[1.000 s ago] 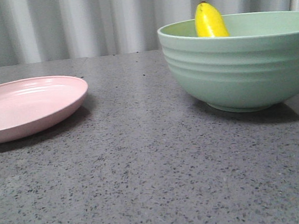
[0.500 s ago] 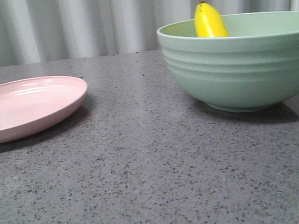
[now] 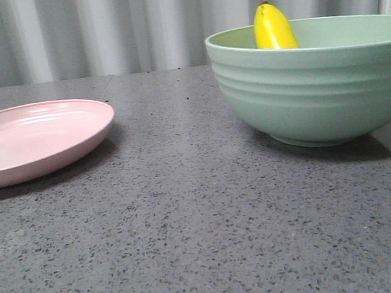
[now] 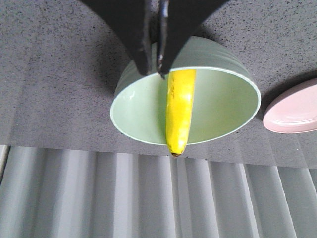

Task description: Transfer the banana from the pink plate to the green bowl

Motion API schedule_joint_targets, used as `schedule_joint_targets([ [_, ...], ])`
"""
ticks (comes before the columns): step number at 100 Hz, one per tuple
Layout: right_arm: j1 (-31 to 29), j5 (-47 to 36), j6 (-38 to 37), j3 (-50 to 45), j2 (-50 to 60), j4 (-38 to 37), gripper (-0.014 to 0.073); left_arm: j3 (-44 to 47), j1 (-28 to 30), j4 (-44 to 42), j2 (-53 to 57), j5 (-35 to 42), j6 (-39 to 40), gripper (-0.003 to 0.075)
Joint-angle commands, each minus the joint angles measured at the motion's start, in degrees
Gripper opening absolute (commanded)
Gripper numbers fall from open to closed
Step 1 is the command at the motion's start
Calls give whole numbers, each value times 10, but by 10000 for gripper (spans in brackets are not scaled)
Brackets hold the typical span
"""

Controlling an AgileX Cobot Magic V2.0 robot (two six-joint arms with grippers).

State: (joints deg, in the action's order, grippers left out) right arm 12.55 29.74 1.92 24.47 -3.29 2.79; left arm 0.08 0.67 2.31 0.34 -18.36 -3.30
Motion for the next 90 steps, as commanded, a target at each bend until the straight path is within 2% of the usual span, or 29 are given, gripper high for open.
schedule_joint_targets([
  [1,-2,-41,3,13,-7,-6,-80,14,-1,6,18,23,3,-18],
  [15,-14,-74,3,-24,-3,-35,-80,14,-1,6,18,23,3,-19],
  [21,-31,-126,3,-54,4,-68,-79,14,-1,6,18,23,3,-19],
  [31,-82,-234,-3,-113,19,-68,-80,14,-1,6,18,23,3,-18],
  [41,-145,-329,-74,-173,34,-66,-80,14,-1,6,18,23,3,-18],
  [48,-190,-354,-107,-203,40,-66,-80,14,-1,6,18,23,3,-19],
  [57,-229,-354,-115,-234,41,-66,-80,14,-1,6,18,23,3,-19],
  [67,-237,-352,-125,-269,51,-62,-80,14,-1,6,18,23,3,-19],
  [72,-237,-289,-125,-265,50,-62,-80,14,-1,6,18,23,3,-19],
  [90,-236,-200,-92,-267,50,-62,-79,14,-1,6,18,24,3,-19],
])
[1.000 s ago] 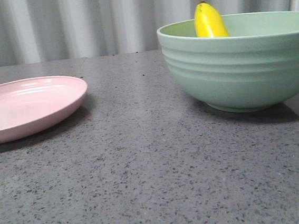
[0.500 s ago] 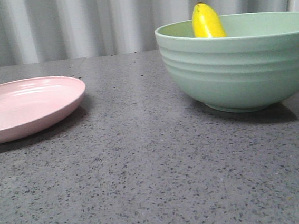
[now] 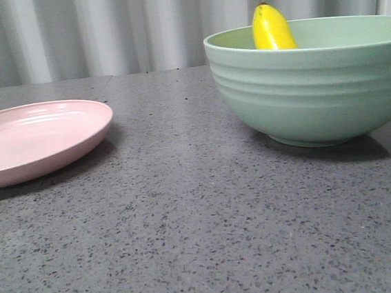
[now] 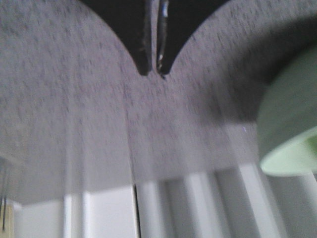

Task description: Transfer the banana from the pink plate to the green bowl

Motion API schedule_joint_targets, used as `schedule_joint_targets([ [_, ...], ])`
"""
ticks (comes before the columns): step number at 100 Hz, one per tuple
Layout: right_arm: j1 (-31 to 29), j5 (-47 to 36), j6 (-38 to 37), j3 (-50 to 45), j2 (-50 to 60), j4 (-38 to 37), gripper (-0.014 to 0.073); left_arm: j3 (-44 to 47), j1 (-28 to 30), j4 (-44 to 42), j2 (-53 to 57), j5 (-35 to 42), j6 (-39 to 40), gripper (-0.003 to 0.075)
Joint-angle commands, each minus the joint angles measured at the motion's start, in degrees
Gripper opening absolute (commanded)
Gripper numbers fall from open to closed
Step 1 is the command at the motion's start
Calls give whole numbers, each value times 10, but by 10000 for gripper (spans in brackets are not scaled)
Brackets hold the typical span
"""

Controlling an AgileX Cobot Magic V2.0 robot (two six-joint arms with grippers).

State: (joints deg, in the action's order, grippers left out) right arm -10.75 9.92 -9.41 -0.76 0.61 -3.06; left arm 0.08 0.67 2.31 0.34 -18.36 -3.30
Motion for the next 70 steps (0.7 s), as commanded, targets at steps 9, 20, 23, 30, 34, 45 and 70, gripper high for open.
schedule_joint_targets([
  [9,-3,23,29,-14,11,-1,-80,14,-1,6,18,24,3,-18],
  [20,-3,71,52,-14,11,6,-79,14,-1,6,18,24,3,-19],
  [23,-3,68,57,-14,11,6,-79,14,-1,6,18,24,3,-19],
  [30,-3,68,57,-14,11,7,-80,14,-1,6,18,24,3,-19],
  [34,-3,68,57,-14,11,7,-80,14,-1,6,18,24,3,-19],
  [45,-3,68,57,-14,11,7,-80,14,-1,6,18,24,3,-19],
  [70,-3,68,57,-14,11,7,-80,14,-1,6,18,24,3,-19],
])
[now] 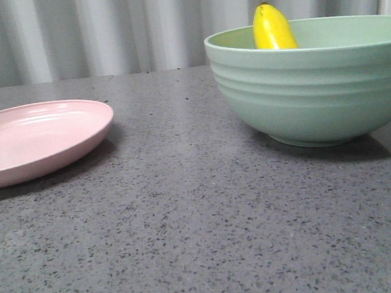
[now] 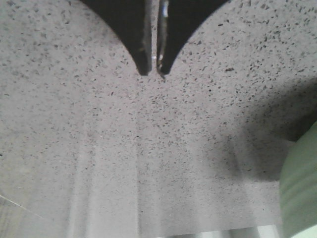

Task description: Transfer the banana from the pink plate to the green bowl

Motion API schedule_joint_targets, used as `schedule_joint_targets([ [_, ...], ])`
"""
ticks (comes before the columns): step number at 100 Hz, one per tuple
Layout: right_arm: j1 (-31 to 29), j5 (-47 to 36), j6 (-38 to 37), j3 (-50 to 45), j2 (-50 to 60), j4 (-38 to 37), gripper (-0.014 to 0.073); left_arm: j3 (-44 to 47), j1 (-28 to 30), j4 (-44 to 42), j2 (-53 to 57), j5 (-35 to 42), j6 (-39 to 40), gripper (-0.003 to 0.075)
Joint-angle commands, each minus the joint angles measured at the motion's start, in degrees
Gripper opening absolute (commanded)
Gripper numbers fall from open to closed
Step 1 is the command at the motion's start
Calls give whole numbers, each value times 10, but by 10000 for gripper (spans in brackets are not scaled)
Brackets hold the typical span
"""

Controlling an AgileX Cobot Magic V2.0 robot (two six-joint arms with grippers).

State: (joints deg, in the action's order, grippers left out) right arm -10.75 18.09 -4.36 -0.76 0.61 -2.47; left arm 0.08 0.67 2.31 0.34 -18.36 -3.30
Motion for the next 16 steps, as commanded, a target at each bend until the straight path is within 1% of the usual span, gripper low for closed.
schedule_joint_targets([
  [1,-3,-14,7,-14,11,1,-80,14,-1,6,18,24,3,-19],
  [16,-3,-14,7,-14,11,1,-80,14,-1,6,18,24,3,-19],
])
